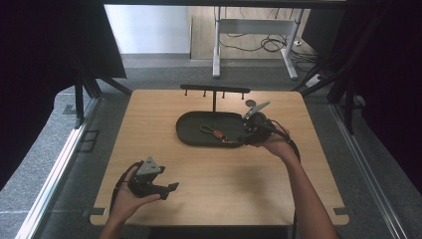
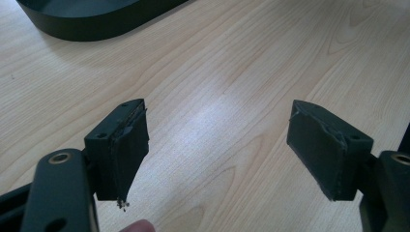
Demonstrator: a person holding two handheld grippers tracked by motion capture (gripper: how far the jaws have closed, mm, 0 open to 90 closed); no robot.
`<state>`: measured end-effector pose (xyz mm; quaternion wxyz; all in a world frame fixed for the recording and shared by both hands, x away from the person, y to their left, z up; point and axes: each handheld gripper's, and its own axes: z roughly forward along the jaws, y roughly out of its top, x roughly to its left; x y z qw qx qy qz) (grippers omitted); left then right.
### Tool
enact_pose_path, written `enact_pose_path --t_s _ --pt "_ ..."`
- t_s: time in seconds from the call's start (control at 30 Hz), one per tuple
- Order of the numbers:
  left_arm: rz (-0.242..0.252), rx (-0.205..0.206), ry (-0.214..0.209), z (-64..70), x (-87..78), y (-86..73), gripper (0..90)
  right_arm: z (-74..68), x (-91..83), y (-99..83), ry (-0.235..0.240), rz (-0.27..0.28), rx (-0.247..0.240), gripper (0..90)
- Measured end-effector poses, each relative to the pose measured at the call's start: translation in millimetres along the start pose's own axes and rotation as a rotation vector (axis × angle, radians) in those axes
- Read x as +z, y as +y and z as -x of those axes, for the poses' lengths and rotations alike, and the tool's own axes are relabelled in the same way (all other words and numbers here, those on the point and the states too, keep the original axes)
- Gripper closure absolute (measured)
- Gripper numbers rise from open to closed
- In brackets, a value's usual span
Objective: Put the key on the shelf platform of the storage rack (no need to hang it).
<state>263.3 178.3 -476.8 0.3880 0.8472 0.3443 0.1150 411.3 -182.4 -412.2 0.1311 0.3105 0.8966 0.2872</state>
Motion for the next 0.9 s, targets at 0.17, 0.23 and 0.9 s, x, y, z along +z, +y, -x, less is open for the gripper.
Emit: enact_pose_path --t_s 0.17,0.23,0.9 --pt "-0.004 0.004 0.003 2.0 -0.1 0.8 23.0 -7.6 -10.2 -25.5 0.01 0.006 0.005 49.7" --pt "-0.002 0.003 0.004 2.7 -0.2 0.9 23.0 -10.7 -13.0 -37.8 0.01 0.01 0.008 49.3" --pt "-0.006 -0.009 0.031 -3.6 -2.7 -0.7 23.0 -40.2 -19.6 -125.4 -0.075 0.132 0.094 35.4"
